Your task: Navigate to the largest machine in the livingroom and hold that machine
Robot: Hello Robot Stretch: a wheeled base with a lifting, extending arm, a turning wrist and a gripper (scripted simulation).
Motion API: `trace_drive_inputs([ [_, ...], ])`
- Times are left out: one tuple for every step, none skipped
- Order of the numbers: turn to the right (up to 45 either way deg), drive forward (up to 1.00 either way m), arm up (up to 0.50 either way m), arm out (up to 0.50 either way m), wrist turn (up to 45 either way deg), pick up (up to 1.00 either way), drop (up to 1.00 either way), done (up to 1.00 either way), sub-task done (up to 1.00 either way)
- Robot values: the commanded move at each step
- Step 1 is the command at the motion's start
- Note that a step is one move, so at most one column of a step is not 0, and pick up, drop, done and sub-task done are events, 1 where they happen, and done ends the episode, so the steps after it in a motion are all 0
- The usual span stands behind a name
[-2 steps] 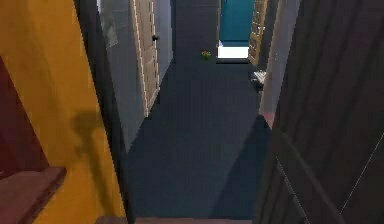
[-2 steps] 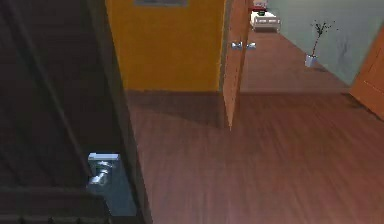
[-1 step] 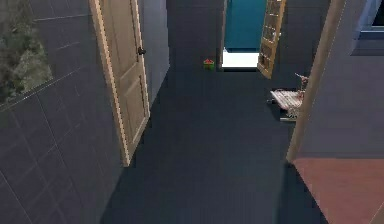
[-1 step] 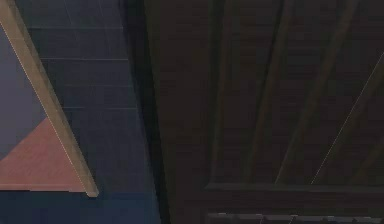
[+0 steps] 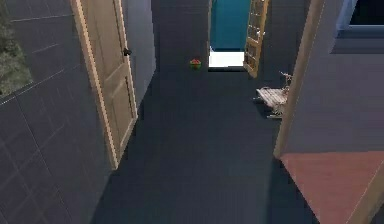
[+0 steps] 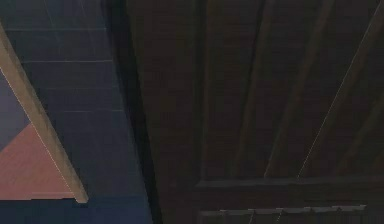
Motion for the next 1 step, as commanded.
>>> trace_drive_inputs([
  [0.0, 0.20, 0.00, 0.00, 0.0, 0.00, 0.00, 0.00, 0.00],
])
